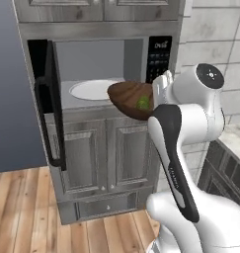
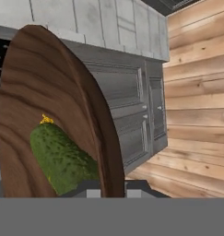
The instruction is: Pick the cucumber from the sink and place it in the bowl. Then pick the bowl and place it in the microwave. Then close the microwave door and press the start button.
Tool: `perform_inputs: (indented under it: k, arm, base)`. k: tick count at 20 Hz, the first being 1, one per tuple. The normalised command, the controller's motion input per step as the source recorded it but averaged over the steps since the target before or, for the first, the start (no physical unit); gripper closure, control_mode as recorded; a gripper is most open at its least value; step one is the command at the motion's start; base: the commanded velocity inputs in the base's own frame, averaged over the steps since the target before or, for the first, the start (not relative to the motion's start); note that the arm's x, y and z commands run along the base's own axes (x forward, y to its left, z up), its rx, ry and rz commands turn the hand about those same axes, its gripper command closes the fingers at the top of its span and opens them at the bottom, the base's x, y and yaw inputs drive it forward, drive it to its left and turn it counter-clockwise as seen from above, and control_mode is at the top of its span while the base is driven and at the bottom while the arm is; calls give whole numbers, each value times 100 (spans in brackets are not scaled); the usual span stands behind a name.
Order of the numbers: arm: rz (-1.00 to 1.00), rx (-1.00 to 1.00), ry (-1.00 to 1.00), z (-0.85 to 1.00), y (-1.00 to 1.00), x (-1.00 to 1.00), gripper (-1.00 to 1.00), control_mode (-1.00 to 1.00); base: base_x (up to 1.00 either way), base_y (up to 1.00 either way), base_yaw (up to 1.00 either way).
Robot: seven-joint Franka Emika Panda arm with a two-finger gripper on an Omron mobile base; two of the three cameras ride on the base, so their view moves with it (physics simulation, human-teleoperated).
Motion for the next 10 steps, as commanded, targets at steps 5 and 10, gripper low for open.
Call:
perform_inputs:
  k: [5, 10]
  arm:
    - [0, 0, 0, 0, 0, 0, 100, 100]
    - [0, 0, 0, 0, 0, 0, 100, 100]
  base:
    - [65, 16, 6]
    - [61, 17, 5]
